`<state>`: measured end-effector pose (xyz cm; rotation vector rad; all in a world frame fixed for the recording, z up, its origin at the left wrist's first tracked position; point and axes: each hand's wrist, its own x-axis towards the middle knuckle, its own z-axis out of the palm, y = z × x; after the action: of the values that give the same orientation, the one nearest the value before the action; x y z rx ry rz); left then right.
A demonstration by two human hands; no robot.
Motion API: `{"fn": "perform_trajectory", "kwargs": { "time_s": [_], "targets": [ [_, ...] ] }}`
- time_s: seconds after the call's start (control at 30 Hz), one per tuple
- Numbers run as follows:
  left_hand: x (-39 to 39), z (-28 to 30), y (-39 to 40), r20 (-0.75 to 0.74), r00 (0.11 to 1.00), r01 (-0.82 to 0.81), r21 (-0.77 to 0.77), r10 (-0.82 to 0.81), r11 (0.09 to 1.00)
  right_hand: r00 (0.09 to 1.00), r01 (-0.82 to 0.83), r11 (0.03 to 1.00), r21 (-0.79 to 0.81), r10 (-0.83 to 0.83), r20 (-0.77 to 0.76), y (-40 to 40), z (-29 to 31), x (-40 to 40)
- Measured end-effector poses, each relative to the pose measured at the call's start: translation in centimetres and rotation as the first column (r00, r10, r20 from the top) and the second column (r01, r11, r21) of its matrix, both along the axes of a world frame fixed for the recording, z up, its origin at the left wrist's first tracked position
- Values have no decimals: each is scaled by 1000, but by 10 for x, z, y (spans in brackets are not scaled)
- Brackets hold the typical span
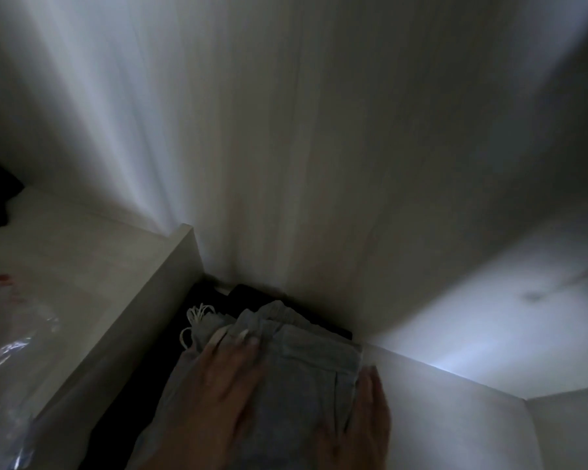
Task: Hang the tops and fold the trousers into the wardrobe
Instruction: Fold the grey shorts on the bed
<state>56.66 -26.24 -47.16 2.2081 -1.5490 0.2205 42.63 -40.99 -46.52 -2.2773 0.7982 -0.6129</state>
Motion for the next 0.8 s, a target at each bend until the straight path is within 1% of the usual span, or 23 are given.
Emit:
{"fn": "perform_trajectory", "kwargs": {
  "time_s": [0.03,0.07,0.1,0.13,0.17,0.2,0.23,0.3,0.33,0.4,0.57,0.63,0.73,0.8],
  "targets": [
    [-4,-11,-8,38,997,59,46,-61,997,998,24,995,-98,-29,-49,9,-4,1],
    [-6,-24,-14,64,996,60,72,-65,996,990,-6,976,-217,-26,-142,22,-6,-4],
    [-4,-31,-18,55,998,35,101,-41,994,971,-110,960,-258,48,-234,21,-11,5],
    [-1,-39,-22,37,999,5,139,-10,990,963,-124,941,-314,37,-268,23,-22,3],
    [2,-43,-21,17,999,-32,195,29,980,948,-132,945,-301,32,-316,15,-28,9],
    [6,-46,-18,22,997,-75,218,72,973,937,-130,943,-306,17,-348,7,-33,9],
    [9,-49,-13,15,994,-107,227,106,968,914,-177,940,-290,48,-402,1,-40,5],
    [11,-54,-10,-8,990,-136,233,141,963,907,-203,923,-326,52,-419,-8,-54,-4],
    [11,-58,-10,-10,989,-143,217,149,966,912,-188,924,-334,38,-409,-13,-56,-4],
    [12,-64,-14,-6,987,-155,193,160,969,911,-149,950,-275,24,-411,-20,-61,0],
    [18,-68,-19,30,988,-152,172,149,973,934,-146,951,-273,42,-355,-25,-72,9],
    [17,-69,-21,16,990,-138,191,138,972,939,-155,954,-257,61,-340,-26,-69,9],
    [21,-69,-22,-14,987,-154,237,161,959,938,-189,935,-300,81,-336,-25,-67,14],
    [22,-59,-24,-47,985,-146,311,169,939,897,-181,936,-302,31,-440,-27,-54,15]
  ]
}}
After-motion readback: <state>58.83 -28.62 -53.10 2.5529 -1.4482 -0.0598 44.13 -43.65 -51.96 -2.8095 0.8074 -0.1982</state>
